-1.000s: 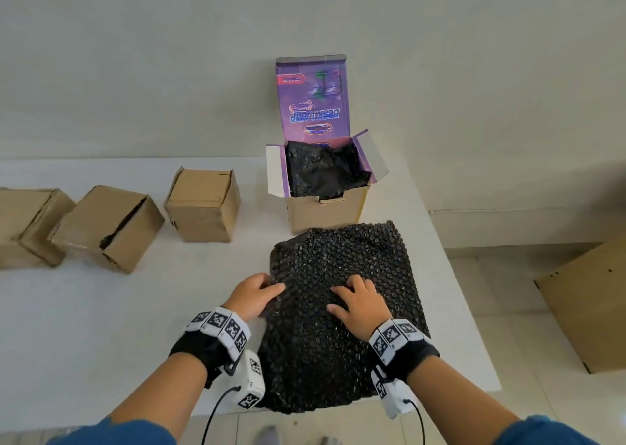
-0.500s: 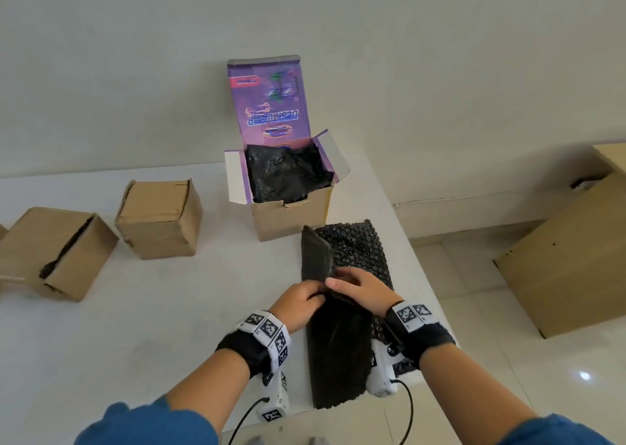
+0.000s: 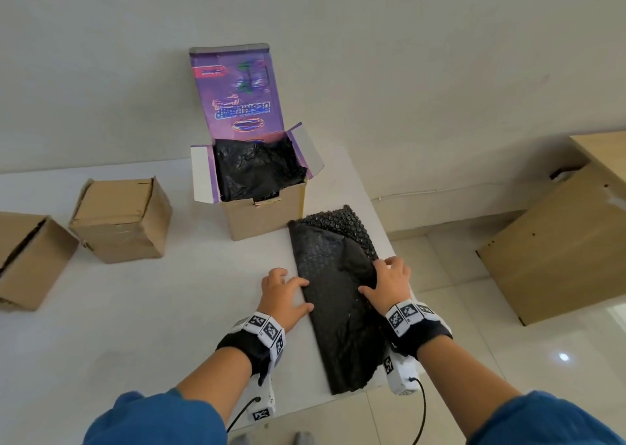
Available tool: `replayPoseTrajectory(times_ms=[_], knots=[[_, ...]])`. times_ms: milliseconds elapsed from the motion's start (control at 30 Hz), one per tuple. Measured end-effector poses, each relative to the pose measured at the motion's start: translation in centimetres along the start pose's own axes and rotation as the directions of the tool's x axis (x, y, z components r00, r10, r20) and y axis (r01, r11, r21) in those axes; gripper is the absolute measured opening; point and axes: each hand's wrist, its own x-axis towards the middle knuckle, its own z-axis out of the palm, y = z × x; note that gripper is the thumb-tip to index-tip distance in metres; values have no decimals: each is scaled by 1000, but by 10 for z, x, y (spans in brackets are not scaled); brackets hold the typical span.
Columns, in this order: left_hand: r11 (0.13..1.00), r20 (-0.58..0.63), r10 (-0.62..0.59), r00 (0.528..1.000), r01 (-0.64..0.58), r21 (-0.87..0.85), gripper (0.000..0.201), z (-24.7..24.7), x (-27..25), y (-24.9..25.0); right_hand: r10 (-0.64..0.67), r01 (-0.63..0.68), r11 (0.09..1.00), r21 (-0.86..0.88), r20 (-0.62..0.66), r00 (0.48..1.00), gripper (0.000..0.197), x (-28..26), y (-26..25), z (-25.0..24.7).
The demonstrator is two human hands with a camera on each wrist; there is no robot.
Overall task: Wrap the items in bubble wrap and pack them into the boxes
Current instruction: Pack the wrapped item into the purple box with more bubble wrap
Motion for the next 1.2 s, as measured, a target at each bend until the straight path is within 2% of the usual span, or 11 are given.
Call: replayPoseTrajectory(times_ms=[133, 233, 300, 400, 533, 600, 667, 767, 933, 1067, 1200], knots=[[990, 34, -2, 999, 7, -144, 57, 5, 6, 11, 11, -11, 998, 69, 8, 1000, 62, 6, 4, 3], [973, -9, -27, 1000, 24, -232, 53, 6, 10, 16, -20, 11, 976, 216, 37, 999, 50, 7, 3, 5], [939, -51, -106, 993, 83, -335, 51, 3, 12, 14, -29, 9, 951, 308, 60, 998, 42, 5, 2, 6], [892, 6, -176, 984, 162, -422, 54, -6, 12, 13, -41, 20, 897, 441, 38, 998, 35, 4, 0, 4], [896, 65, -103, 993, 120, -426, 63, -27, 8, 11, -174, 61, 698, 713, 87, 981, 68, 3, -4, -11], [905, 64, -58, 996, 80, -417, 66, -38, 4, 8, -316, 177, 691, 700, 72, 946, 81, 5, -6, -19], [905, 55, -14, 998, 36, -423, 69, -51, 0, 3, -431, 288, 684, 670, 53, 901, 75, 7, -9, -27], [893, 12, 22, 1000, -14, -450, 68, -67, -5, -6, -518, 343, 649, 679, 64, 853, 62, 8, -15, -36], [899, -82, 46, 996, -77, -431, 52, -90, -14, -17, -501, 327, 661, 675, 72, 863, 38, 6, -27, -42], [920, -144, 81, 986, -130, -369, 27, -103, -19, -21, -478, 362, 701, 615, 27, 878, 17, 0, -37, -51], [927, -295, 83, 952, -182, -328, 14, -119, -18, -11, -465, 425, 656, 623, -110, 878, 18, 1, -51, -67]])
